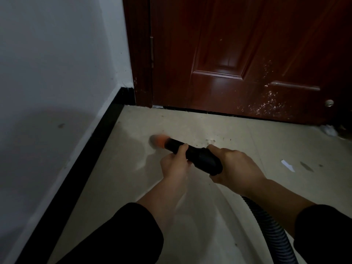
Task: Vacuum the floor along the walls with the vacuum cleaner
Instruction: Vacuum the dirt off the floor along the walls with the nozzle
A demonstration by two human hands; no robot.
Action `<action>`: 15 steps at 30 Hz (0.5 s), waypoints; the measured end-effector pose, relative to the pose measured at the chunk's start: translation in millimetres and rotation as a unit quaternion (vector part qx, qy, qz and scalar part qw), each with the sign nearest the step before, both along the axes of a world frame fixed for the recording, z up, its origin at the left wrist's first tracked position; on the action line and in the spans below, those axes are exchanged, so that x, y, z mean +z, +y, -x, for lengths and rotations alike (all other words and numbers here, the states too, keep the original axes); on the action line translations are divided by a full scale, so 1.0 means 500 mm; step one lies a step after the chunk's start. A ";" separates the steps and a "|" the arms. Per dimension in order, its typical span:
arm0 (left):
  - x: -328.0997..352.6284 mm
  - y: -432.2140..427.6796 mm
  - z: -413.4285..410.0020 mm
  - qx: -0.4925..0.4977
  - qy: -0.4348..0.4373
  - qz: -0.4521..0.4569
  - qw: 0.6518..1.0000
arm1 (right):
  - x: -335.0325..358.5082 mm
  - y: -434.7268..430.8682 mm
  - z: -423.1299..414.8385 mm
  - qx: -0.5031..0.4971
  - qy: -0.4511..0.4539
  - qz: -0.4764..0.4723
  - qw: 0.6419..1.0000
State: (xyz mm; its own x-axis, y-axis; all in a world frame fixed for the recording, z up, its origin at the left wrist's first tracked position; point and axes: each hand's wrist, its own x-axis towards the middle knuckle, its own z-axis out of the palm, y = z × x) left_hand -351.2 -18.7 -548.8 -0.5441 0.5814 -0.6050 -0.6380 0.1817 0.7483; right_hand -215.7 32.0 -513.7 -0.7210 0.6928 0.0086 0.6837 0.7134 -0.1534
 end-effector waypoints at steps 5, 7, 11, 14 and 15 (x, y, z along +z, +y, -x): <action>0.006 -0.017 -0.027 -0.017 -0.006 0.003 1.000 | 0.009 -0.012 -0.032 0.005 -0.012 -0.010 1.000; 0.007 -0.014 -0.041 -0.028 -0.016 0.000 1.000 | 0.014 -0.012 -0.049 0.000 -0.018 -0.010 1.000; 0.013 -0.007 -0.072 -0.062 -0.028 0.002 0.998 | 0.026 -0.011 -0.086 -0.019 -0.030 -0.017 0.999; 0.018 -0.004 -0.092 -0.071 -0.041 0.000 0.997 | 0.028 -0.011 -0.109 -0.027 -0.034 -0.025 0.999; 0.018 -0.004 -0.098 -0.074 -0.041 0.003 0.996 | 0.029 -0.013 -0.115 -0.027 -0.036 -0.026 0.999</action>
